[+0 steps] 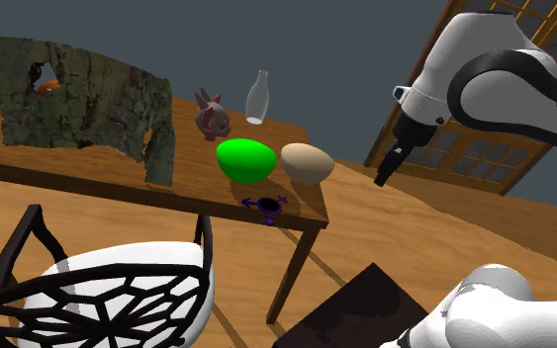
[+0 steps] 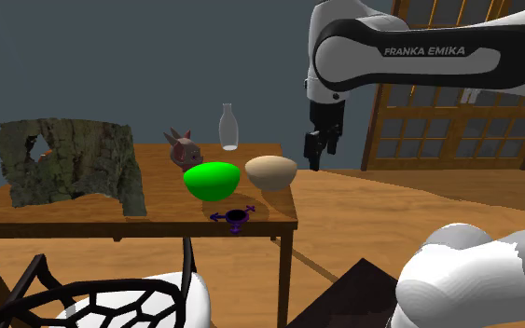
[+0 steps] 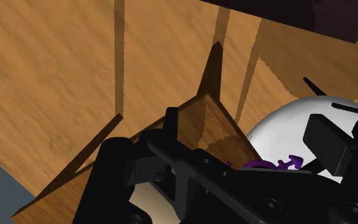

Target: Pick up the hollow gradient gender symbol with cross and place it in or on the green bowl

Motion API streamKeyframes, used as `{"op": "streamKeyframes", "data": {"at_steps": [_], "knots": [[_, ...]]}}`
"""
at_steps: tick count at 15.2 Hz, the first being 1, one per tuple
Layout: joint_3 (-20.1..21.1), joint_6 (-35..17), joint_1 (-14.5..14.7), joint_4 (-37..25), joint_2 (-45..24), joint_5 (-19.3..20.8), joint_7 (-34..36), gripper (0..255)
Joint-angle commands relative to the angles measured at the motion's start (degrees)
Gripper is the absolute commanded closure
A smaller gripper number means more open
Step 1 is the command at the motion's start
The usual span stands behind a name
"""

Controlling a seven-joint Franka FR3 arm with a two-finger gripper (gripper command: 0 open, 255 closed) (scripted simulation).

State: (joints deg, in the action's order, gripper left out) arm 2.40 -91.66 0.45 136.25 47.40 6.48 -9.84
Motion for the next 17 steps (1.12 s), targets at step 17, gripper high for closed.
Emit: {"op": "streamKeyframes", "data": {"at_steps": [17], "knots": [[10.14, -30.92, -1.15, 5.59, -21.95, -9.36, 24.68, 0]]}}
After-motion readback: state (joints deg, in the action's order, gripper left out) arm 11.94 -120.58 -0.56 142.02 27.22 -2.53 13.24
